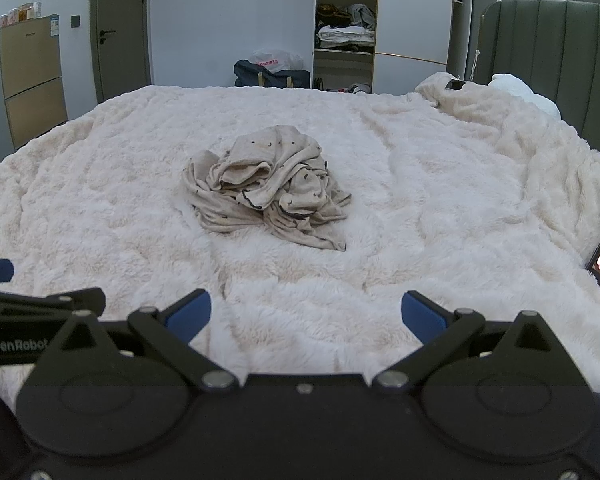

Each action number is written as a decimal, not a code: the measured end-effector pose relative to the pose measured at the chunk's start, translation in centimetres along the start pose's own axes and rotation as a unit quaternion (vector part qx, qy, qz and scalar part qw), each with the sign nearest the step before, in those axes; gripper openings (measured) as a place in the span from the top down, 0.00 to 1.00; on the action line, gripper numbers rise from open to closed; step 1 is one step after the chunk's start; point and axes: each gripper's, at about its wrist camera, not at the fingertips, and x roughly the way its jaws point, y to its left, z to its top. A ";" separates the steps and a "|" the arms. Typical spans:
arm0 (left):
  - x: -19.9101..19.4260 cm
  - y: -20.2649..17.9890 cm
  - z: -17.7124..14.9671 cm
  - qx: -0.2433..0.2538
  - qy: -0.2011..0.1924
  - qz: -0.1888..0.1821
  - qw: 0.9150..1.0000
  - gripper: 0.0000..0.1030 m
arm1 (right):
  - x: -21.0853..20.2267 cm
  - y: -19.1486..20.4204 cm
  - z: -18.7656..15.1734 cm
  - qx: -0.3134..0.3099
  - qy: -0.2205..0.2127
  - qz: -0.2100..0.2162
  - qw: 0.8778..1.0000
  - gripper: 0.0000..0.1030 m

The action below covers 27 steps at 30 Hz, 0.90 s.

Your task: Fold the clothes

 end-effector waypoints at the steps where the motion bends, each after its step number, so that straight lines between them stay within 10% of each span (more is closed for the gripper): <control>1: 0.0 0.0 0.0 0.000 0.000 0.000 1.000 0.00 | 0.0 -0.1 0.0 0.000 0.000 0.000 1.000 0.00; 27: 0.4 -0.6 -0.3 0.002 -0.001 0.003 1.000 0.00 | 0.2 0.7 0.1 -0.006 0.001 -0.003 1.000 0.00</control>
